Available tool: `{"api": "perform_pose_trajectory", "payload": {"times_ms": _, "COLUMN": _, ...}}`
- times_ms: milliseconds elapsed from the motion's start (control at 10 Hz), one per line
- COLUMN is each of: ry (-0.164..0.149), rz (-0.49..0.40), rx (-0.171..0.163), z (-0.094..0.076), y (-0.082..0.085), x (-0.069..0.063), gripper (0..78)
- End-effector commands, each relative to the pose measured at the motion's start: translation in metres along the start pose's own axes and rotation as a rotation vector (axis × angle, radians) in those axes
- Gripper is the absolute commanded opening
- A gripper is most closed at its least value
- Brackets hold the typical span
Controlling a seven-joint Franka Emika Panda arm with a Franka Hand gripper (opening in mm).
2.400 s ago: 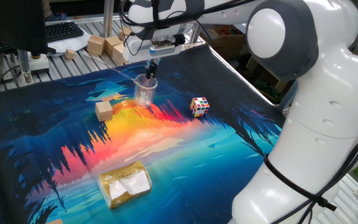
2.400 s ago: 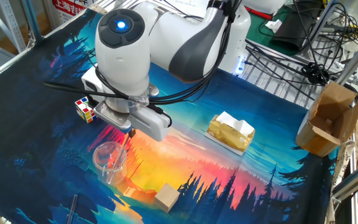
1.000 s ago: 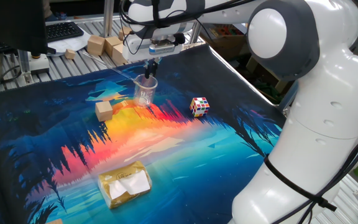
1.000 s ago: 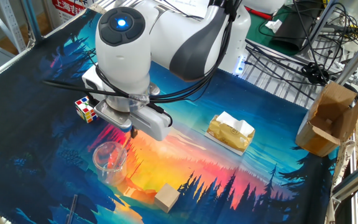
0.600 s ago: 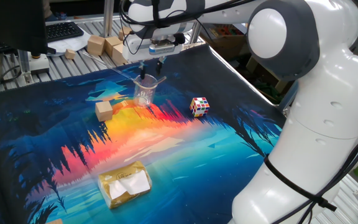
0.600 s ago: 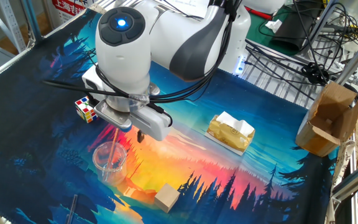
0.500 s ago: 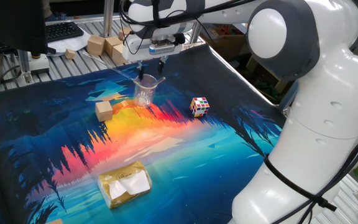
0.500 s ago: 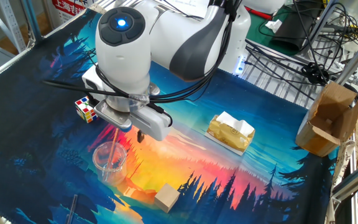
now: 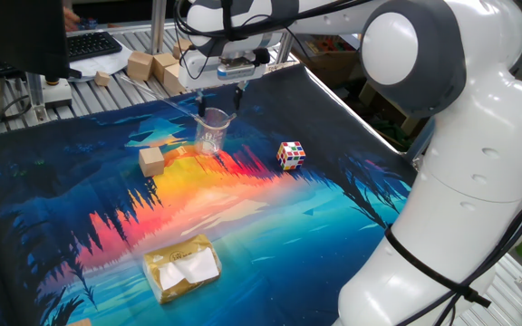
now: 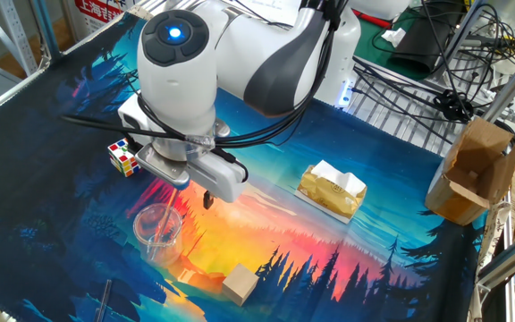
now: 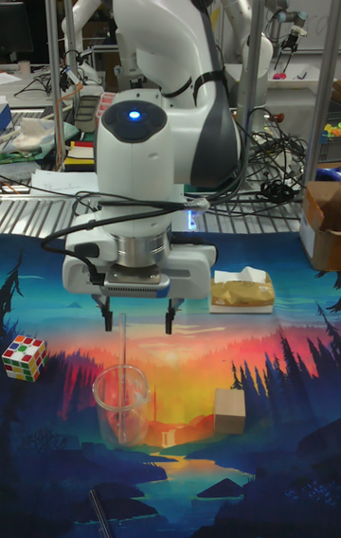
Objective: Shake the test tube
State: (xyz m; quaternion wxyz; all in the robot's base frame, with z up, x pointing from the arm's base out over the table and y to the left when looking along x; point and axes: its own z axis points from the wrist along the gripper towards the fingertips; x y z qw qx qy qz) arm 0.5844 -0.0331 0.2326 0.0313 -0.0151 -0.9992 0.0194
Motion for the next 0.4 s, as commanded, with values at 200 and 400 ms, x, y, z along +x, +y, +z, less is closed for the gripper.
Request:
{"api": "perform_pose_trajectory", "payload": {"times_ms": 200, "ry": -0.003, "rz": 0.004, "rx": 0.018, "z": -0.0318, "y": 0.0155, "x": 0.0157, "gripper": 77.4}}
{"api": "perform_pose_trajectory", "payload": {"times_ms": 400, "ry": -0.001, "rz": 0.007, "rx": 0.018, "z": -0.0322, "y": 0.0151, "x": 0.0161, "gripper": 77.4}}
